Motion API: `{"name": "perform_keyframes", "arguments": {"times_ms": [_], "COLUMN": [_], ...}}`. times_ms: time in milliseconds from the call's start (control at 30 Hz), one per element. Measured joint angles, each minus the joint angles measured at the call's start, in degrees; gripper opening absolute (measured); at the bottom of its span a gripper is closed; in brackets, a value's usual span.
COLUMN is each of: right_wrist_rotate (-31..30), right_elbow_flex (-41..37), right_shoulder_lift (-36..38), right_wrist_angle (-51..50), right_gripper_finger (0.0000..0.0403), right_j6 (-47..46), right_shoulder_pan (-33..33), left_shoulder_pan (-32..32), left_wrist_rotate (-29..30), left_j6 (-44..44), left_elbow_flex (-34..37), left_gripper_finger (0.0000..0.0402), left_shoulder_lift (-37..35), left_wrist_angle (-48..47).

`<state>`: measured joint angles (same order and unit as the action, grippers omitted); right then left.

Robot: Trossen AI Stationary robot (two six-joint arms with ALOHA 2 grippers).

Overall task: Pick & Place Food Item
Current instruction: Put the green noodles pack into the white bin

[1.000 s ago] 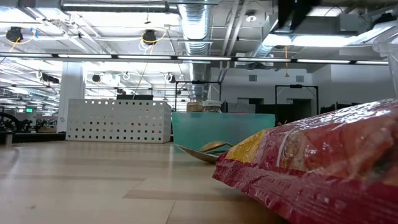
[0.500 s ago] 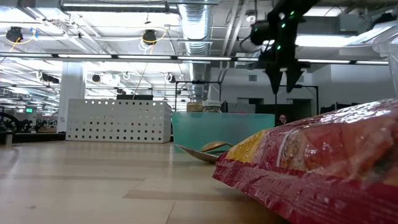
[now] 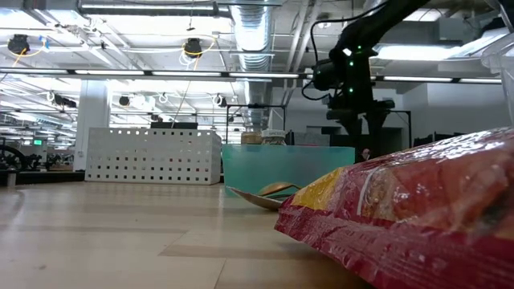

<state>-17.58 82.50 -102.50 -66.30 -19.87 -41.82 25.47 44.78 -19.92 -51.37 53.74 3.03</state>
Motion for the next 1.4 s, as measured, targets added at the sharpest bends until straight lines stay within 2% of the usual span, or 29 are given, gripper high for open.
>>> {"name": "perform_keyframes", "arguments": {"times_ms": [133, 367, 467, 633, 833, 1133, 1400], "right_wrist_rotate": [-0.46, -1.59, -4.15, -10.65, -10.84, -11.05, -9.27], "right_elbow_flex": [0.00, 0.04, -0.36, -1.57, -5.25, -12.41, -17.49], "right_shoulder_lift": [3.37, 9.15, 8.09, 4.11, -0.04, -1.79, -1.66], "right_wrist_angle": [-0.56, 3.95, 7.56, 9.04, 7.56, 11.16, 19.27], "right_gripper_finger": [0.0275, 0.0275, 0.0275, 0.0275, 0.0275, 0.0275, 0.0275], "right_j6": [-2.24, -13.17, -20.58, -38.13, -51.61, -59.81, -59.44], "right_shoulder_pan": [1.02, 8.13, 10.26, 12.18, 14.60, 14.38, 13.28], "left_shoulder_pan": [0.00, 0.00, 0.00, 0.00, 0.10, 0.17, 0.17], "left_wrist_rotate": [-0.01, -0.02, -0.03, -0.08, -2.26, -6.90, -7.75], "left_j6": [-0.02, 0.00, -0.02, -0.02, -0.17, -0.51, -1.09], "left_elbow_flex": [0.00, 0.00, 0.00, 0.00, 0.00, 0.00, 0.00], "left_gripper_finger": [0.0305, 0.0305, 0.0305, 0.0305, 0.0305, 0.0305, 0.0305], "left_shoulder_lift": [0.00, 0.00, 0.00, 0.00, 0.00, -0.27, -2.15], "left_wrist_angle": [-0.02, -0.03, -0.02, -0.02, -0.02, -0.04, -0.91]}}
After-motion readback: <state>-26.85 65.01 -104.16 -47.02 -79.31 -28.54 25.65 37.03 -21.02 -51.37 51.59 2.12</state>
